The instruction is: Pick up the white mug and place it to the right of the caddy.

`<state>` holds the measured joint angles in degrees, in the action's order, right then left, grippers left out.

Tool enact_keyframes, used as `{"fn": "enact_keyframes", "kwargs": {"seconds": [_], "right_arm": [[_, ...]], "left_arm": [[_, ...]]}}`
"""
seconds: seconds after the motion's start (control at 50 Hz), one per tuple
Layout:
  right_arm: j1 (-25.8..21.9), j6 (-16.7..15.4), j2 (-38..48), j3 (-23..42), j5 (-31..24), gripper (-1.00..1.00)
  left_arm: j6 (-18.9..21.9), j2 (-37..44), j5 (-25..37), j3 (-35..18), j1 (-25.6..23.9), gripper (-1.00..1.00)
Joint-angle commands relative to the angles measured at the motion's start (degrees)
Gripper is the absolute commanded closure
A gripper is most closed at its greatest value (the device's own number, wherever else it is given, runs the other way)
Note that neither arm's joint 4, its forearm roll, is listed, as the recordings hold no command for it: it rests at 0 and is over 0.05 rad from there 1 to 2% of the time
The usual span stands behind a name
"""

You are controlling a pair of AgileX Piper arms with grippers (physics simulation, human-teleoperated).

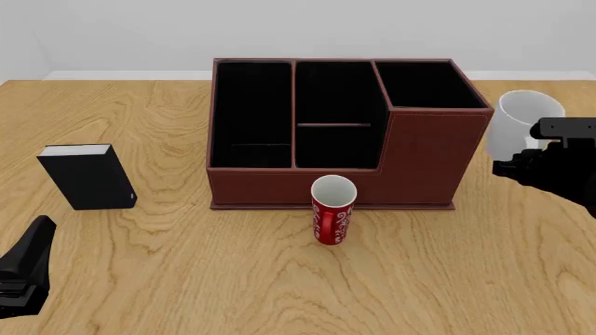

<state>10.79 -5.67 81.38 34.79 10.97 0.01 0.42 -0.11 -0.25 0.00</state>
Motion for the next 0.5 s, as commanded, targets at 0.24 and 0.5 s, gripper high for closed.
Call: {"fn": "enact_keyframes", "kwargs": {"seconds": [0.24, 0.5], "right_arm": [[1.51, -0.8, 1.69, 0.03, -1.75, 1.0], [1.51, -1.17, 4.9, 1.36, -1.78, 1.0]], "left_arm": [[-0.01, 0.0, 0.0, 0.0, 0.0, -1.0], [-0.01, 0.0, 0.0, 0.0, 0.0, -1.0]]}}
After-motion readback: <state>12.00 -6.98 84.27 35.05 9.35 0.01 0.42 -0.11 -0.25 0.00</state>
